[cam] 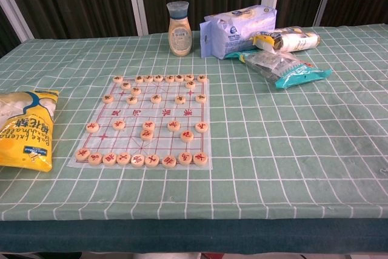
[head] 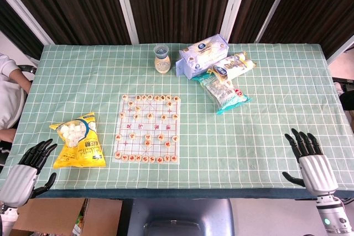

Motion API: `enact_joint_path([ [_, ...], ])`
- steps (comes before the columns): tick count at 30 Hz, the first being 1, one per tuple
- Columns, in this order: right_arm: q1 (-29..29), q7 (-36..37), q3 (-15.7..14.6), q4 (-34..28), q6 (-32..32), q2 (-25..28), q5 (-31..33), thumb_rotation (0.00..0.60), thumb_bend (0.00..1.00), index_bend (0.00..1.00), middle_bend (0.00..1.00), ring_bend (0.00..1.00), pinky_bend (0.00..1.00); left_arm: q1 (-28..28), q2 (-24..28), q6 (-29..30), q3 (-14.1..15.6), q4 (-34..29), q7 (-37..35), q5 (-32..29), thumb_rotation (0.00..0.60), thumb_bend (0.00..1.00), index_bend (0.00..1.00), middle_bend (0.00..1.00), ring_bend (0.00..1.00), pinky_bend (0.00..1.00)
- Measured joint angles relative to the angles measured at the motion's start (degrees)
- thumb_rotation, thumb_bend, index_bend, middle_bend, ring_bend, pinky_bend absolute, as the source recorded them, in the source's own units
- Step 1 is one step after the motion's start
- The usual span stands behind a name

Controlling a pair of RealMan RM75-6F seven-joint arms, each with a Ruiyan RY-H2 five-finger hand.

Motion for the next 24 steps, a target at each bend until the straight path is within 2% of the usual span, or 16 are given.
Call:
enact_joint_path([
  [8,-0.20,-0.37,-0.19,0.11,0.38,-0.21,-0.50,0.600,0.19,0.00,0.00,0.00,0.00,-0.17,-0.32,0.30,0.21,-0.26,0.22,1.35,0.600,0.43,0.00,0.00,0.00,0.16],
  [10,-0.32,-0.11,-0.33,0.14,0.49,-0.10,-0.60,0.600,0.19,0.00,0.00,0.00,0.00,-0.32,-0.48,0.95,0.56,-0.21,-0.58,3.12,0.600,0.43,0.00,0.00,0.02,0.21],
  [12,-0.43,0.24,-0.26,0.17,0.78,-0.04,-0.59,0.600,0.19,0.00,0.00,0.00,0.00,-0.54,-1.03,1.96,0.99,0.20,-1.22,5.71,0.600,0.43,0.00,0.02,0.08,0.28],
  [17,-0.32,-0.25,0.14,0.23,0.43,-0.44,0.12,0.600,0.19,0.00,0.00,0.00,0.00,-1.52,-3.27,2.43,1.54,0.51,1.18,9.85,0.600,0.43,0.00,0.12,0.22,0.47],
  [18,-0.25,-0.35,0.16,0.19,0.27,-0.51,0.19,0.600,0.19,0.00,0.00,0.00,0.00,-1.77,-3.58,2.14,1.55,0.21,2.25,10.17,0.600,0.43,0.01,0.18,0.29,0.53],
  [20,-0.13,-0.54,0.09,0.10,0.09,-0.59,0.03,0.600,0.19,0.00,0.00,0.00,0.00,-2.72,-4.60,1.08,1.45,-0.82,5.08,11.40,0.600,0.42,0.05,0.39,0.50,0.70],
  [22,-0.10,-0.57,-0.06,0.04,0.05,-0.62,-0.28,0.600,0.19,0.00,0.00,0.00,0.00,-3.94,-6.03,-0.34,1.24,-1.56,7.18,12.59,0.600,0.42,0.12,0.67,0.75,0.89],
  [24,-0.08,-0.40,-0.15,-0.02,0.10,-0.62,-0.53,0.600,0.19,0.00,0.00,0.00,0.00,-5.35,-7.49,-2.58,0.91,-2.24,8.26,12.98,0.600,0.43,0.18,0.89,0.94,0.99],
])
